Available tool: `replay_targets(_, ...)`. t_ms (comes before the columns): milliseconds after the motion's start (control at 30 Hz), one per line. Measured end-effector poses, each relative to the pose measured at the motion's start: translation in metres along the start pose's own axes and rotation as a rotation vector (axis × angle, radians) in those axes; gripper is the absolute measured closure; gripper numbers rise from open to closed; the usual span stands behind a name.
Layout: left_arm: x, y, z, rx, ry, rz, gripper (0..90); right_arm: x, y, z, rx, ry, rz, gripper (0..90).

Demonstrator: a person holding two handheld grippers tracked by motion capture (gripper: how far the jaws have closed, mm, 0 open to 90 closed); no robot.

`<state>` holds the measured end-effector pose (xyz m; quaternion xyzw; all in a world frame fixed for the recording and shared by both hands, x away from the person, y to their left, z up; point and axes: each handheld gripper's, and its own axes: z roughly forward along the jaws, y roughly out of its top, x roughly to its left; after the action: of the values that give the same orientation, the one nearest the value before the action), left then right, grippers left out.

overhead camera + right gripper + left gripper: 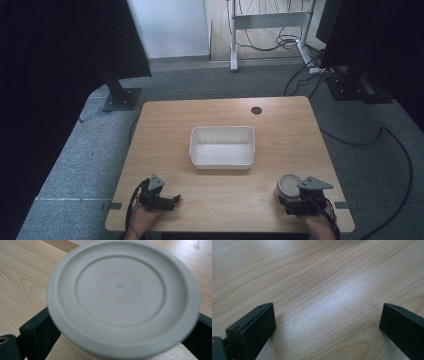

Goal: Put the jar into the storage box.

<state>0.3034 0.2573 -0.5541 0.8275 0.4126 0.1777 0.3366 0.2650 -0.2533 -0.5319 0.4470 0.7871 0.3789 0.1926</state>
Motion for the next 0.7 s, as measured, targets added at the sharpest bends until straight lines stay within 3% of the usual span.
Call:
replay_targets(333, 0.0, 0.0, 0.0, 0.0, 0.0, 0.0, 0.2, -0.0009, -0.0002, 0.0074, -0.005, 0.008, 0.013, 8.0)
replay_targets(700, 0.0, 0.0, 0.0, 0.0, 0.0, 0.0, 0.2, 0.0028, 0.0007, 0.0053, -0.013, -0.034, 0.04, 9.1)
